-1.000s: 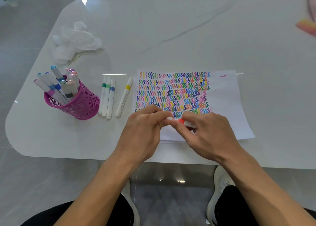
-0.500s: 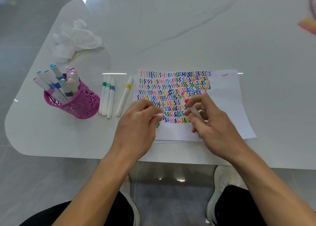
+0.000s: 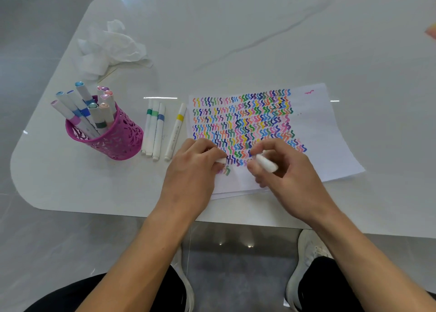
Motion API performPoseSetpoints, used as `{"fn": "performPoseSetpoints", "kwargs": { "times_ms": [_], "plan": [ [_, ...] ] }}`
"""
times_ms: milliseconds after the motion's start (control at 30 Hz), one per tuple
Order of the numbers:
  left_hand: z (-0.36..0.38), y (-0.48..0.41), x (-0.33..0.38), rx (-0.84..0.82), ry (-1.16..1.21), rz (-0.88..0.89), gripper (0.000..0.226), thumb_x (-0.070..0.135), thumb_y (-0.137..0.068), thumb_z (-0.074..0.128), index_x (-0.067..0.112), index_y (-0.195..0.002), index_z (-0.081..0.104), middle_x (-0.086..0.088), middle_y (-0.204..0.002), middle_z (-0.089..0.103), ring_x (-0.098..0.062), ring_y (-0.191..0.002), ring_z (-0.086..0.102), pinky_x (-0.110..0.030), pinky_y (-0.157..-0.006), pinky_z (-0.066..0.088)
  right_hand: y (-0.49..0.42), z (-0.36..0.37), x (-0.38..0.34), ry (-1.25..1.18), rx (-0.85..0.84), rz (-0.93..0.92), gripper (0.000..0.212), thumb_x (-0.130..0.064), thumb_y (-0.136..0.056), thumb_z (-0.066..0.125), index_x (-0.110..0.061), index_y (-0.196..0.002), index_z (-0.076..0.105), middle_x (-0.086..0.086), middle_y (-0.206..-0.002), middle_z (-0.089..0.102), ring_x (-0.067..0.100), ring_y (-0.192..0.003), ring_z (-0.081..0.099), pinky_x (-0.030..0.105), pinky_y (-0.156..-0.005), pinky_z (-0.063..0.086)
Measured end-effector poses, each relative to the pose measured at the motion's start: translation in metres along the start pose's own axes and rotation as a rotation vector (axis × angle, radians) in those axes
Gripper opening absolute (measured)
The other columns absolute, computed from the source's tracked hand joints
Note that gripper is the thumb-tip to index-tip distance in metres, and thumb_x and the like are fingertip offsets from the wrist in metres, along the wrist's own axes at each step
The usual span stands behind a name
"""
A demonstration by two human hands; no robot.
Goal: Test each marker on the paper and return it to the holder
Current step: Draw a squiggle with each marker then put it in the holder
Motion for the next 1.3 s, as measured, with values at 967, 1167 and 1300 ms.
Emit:
{"fn": "performPoseSetpoints", "kwargs": {
  "times_ms": [967,1167,1300],
  "plan": [
    [0.004,-0.001,-0.005,-0.004,-0.007,-0.049,0.032,0.024,-0.088,0.074,0.016,-0.118,0.071,0.001,-0.117,0.069,-0.013,-0.107,0.059,-0.029,-0.089,0.054,0.000,0.017,0.002,0.044,0.062,0.044,0.020,-0.029,-0.081,0.073,-0.025,-0.073,0.055,0.004,-0.068,0.072,0.019,-0.056,0.070,0.034,-0.051,0.058],
    [0.005,-0.001,-0.004,-0.013,-0.009,-0.070,0.035,0.023,-0.085,0.076,0.015,-0.118,0.072,0.000,-0.118,0.069,-0.015,-0.107,0.061,-0.032,-0.091,0.054,0.000,0.015,0.002,0.070,0.097,0.054,0.026,-0.019,-0.083,0.077,-0.022,-0.073,0.054,0.007,-0.067,0.069,0.024,-0.057,0.069,0.048,-0.054,0.060],
    [0.003,-0.001,-0.003,-0.006,-0.005,-0.077,0.033,0.022,-0.086,0.076,0.014,-0.118,0.072,0.000,-0.118,0.069,-0.014,-0.107,0.061,-0.030,-0.091,0.053,0.000,0.013,0.004,0.081,0.110,0.054,0.029,-0.015,-0.084,0.079,-0.021,-0.072,0.053,0.007,-0.065,0.067,0.027,-0.057,0.068,0.050,-0.054,0.059]
  ]
}}
Point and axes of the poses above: each hand's wrist, its own y-axis away from the middle knuckle, its own z-axis out of the palm, x = y × z, the point moved 6 cm from there along -y, towards the middle knuckle
